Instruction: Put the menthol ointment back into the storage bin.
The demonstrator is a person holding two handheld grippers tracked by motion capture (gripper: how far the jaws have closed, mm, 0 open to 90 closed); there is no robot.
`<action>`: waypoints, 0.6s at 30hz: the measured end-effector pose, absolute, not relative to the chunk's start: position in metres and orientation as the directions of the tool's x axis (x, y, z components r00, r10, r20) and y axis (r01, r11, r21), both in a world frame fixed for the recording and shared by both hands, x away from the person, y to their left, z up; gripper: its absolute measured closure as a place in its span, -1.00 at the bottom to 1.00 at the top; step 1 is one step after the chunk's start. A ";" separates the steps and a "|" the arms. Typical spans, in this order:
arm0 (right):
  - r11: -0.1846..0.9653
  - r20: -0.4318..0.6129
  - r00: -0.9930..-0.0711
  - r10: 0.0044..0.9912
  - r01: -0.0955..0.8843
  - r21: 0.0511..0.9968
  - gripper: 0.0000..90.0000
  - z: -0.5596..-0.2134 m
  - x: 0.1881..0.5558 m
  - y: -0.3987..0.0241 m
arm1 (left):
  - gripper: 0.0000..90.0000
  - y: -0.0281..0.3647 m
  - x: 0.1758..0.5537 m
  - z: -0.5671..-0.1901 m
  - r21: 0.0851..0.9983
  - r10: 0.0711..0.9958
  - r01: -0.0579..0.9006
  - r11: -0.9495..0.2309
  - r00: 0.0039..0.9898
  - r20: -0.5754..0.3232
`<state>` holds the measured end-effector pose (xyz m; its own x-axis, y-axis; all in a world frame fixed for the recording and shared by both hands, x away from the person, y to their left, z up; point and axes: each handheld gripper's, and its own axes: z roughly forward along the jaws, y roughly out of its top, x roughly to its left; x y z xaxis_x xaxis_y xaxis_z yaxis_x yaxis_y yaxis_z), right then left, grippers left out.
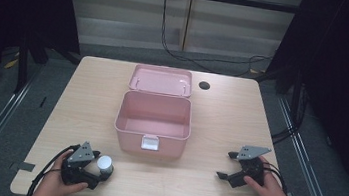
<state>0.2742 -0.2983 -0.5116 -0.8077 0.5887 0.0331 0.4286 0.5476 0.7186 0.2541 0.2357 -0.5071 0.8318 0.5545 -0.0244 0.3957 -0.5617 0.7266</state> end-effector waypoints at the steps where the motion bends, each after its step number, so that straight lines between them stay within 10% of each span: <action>1: 0.548 0.033 -0.808 0.589 0.428 0.719 -0.78 -0.512 0.274 -0.298 | -0.70 0.236 0.254 -0.507 0.727 0.555 0.396 -0.561 0.832 -0.025; 18: 0.547 0.034 -0.807 0.589 0.429 0.719 -0.78 -0.512 0.274 -0.298 | -0.48 0.231 0.257 -0.478 0.495 0.631 0.582 -0.646 0.772 -0.084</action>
